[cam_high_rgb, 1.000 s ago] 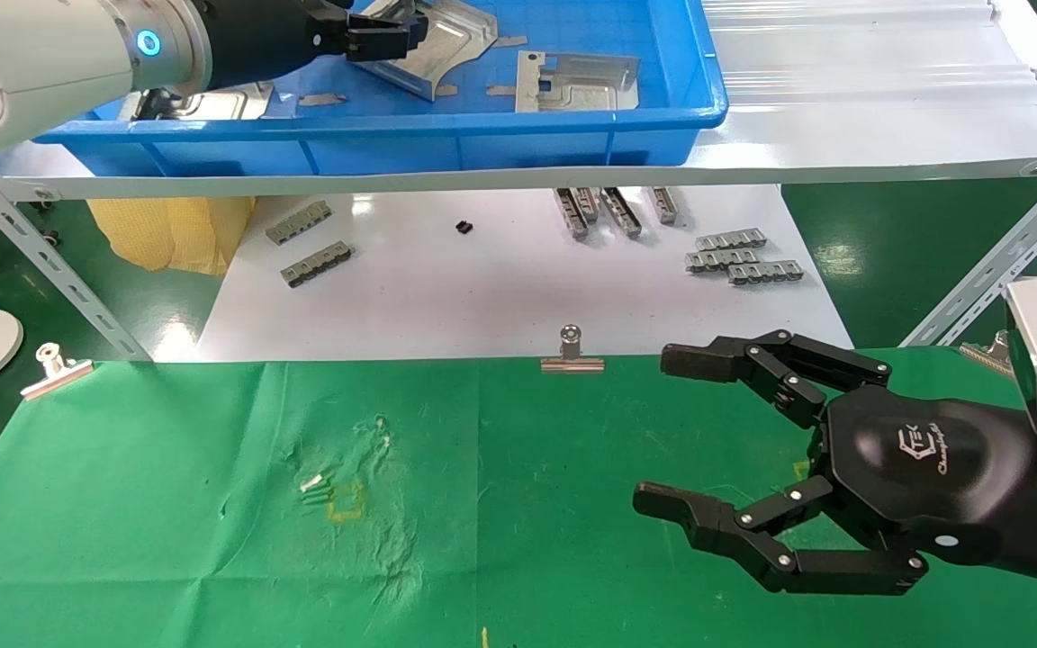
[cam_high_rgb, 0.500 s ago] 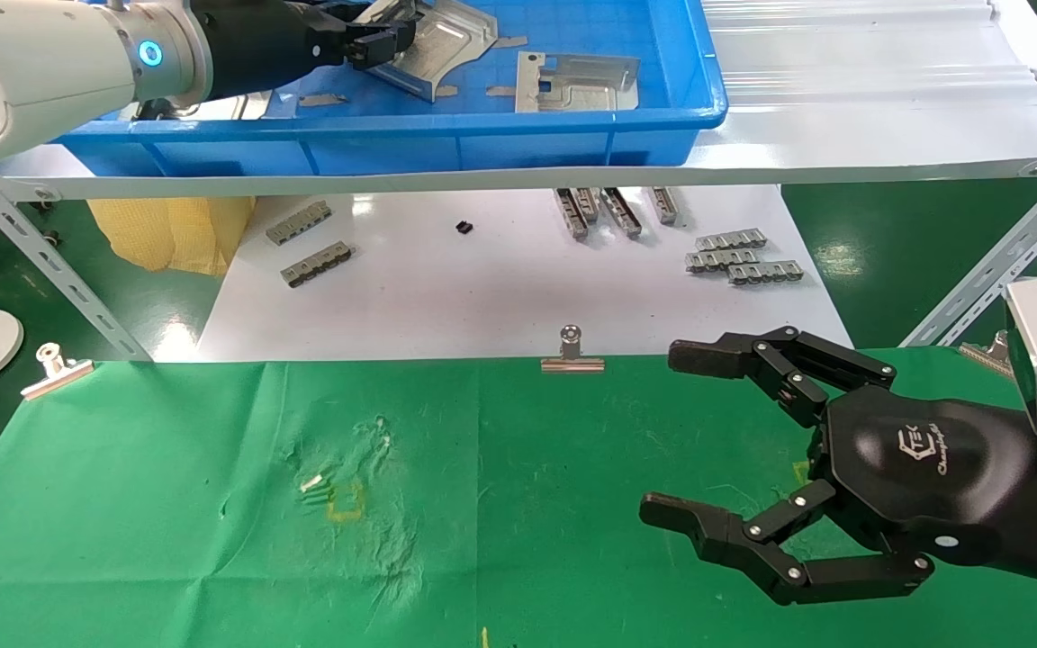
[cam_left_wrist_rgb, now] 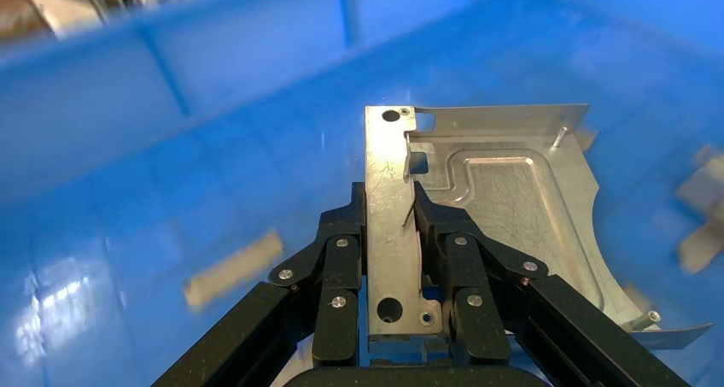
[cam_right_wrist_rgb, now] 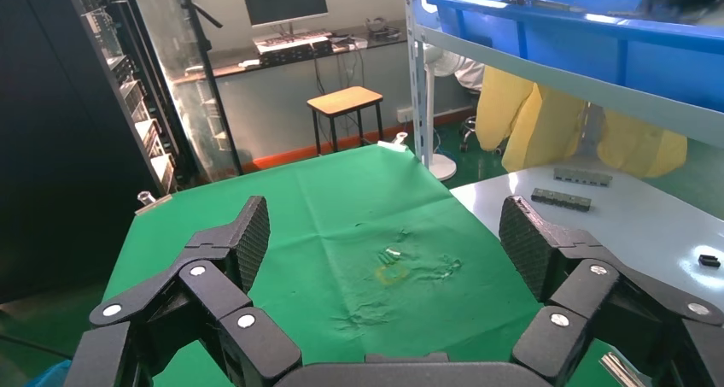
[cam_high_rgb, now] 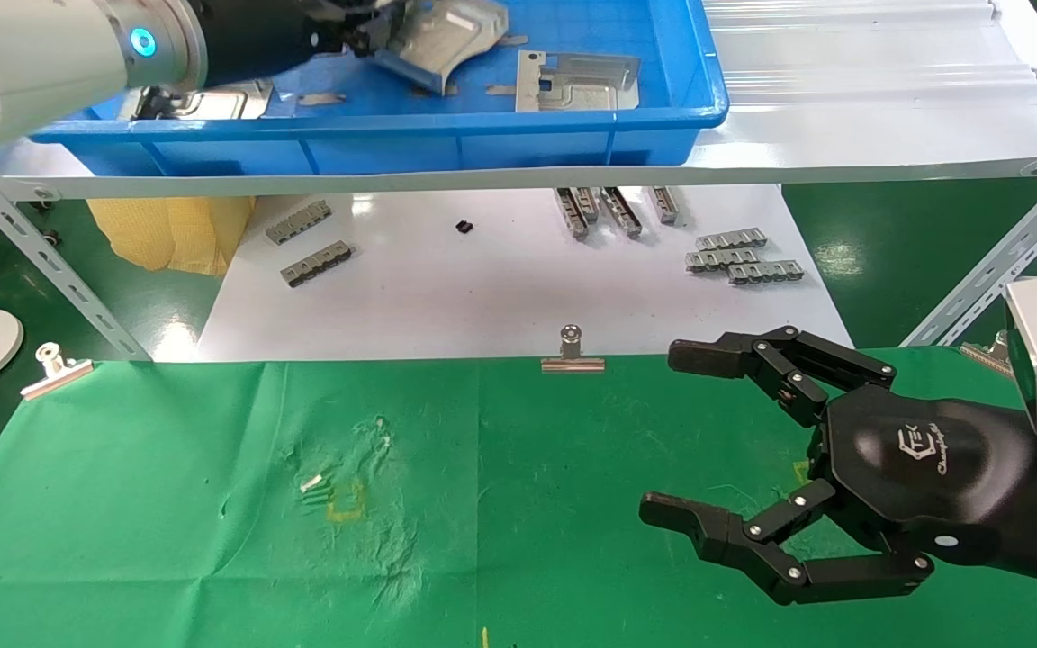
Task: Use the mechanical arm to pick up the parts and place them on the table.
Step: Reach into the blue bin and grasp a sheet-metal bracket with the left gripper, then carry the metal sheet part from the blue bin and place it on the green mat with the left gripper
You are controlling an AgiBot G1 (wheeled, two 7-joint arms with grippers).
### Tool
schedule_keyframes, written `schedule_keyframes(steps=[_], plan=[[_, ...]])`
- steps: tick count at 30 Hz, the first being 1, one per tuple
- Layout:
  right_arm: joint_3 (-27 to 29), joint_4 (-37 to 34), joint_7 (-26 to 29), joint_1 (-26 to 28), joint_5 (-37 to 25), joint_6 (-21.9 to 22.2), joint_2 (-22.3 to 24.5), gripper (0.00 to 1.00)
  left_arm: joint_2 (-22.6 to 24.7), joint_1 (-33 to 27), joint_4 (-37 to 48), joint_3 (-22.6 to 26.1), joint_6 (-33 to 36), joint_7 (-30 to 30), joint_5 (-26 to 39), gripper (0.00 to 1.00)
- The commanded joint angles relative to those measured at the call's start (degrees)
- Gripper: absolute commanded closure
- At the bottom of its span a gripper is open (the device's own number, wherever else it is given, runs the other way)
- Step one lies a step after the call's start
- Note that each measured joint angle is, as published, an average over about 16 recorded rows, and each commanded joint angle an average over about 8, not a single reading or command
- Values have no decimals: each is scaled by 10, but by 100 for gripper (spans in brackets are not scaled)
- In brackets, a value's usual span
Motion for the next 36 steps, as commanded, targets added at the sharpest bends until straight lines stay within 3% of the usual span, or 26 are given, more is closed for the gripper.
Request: schedule_keyframes(steps=[1, 7, 24, 29, 36], plan=[[0, 0, 0, 0, 0, 0, 0, 0, -1, -3, -4, -3, 2, 5, -5, 100], [0, 0, 0, 0, 0, 0, 0, 0, -23, -13, -20, -17, 73, 41, -28, 100], [0, 0, 0, 0, 0, 0, 0, 0, -129, -4, -65, -23, 448, 162, -61, 100], [0, 0, 0, 0, 0, 0, 0, 0, -169, 30, -123, 5, 476, 182, -66, 100], [0, 0, 0, 0, 0, 0, 0, 0, -213, 90, -192, 85, 464, 227, -31, 100]])
